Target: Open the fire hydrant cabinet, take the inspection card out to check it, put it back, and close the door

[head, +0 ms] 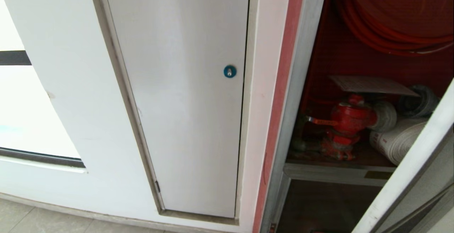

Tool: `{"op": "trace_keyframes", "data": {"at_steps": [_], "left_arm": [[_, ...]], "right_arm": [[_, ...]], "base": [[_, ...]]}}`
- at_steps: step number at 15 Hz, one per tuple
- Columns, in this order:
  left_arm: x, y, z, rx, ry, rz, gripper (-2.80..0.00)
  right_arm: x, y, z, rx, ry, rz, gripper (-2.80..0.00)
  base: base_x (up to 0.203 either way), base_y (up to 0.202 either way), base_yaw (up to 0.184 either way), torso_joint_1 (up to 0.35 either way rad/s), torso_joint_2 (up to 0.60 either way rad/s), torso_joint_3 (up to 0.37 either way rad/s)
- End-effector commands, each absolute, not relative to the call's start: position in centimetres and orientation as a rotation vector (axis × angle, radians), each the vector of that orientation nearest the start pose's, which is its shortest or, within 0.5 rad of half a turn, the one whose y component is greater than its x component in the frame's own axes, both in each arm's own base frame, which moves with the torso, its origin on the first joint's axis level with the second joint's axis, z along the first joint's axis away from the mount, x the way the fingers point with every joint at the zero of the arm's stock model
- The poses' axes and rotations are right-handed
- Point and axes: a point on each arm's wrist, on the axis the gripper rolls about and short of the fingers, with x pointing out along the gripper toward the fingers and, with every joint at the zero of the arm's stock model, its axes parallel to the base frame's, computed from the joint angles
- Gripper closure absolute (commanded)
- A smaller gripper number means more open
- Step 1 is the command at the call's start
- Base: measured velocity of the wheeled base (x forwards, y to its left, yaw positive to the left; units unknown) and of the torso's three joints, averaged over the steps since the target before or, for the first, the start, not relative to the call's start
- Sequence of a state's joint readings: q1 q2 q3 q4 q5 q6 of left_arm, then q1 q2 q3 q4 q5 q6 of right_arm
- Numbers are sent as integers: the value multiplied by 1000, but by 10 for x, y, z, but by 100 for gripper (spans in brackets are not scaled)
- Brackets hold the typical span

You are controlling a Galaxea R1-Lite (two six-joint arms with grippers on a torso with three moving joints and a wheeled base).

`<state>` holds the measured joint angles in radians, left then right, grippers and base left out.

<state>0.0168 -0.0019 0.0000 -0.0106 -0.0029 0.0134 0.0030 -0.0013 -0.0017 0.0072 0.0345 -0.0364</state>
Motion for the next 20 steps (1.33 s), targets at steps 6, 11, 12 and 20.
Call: {"op": "trace_keyframes", "data": {"at_steps": [6, 11, 12, 20], "left_arm": [[-22, 0, 75, 14, -5, 14, 0], [-22, 0, 75, 14, -6, 14, 0], [-22, 0, 75, 15, -6, 14, 0], [-23, 0, 75, 15, -7, 14, 0]], "right_arm": [[-23, 1, 75, -37, 4, 38, 0], [-23, 1, 75, -37, 4, 38, 0], [-23, 1, 75, -37, 4, 38, 0], [-23, 1, 75, -37, 4, 38, 0]], "base": [[-196, 0, 1, 0, 2, -1], [-196, 0, 0, 3, 1, 1], [-190, 0, 1, 2, 2, 7], [-192, 0, 1, 1, 3, 2]]}}
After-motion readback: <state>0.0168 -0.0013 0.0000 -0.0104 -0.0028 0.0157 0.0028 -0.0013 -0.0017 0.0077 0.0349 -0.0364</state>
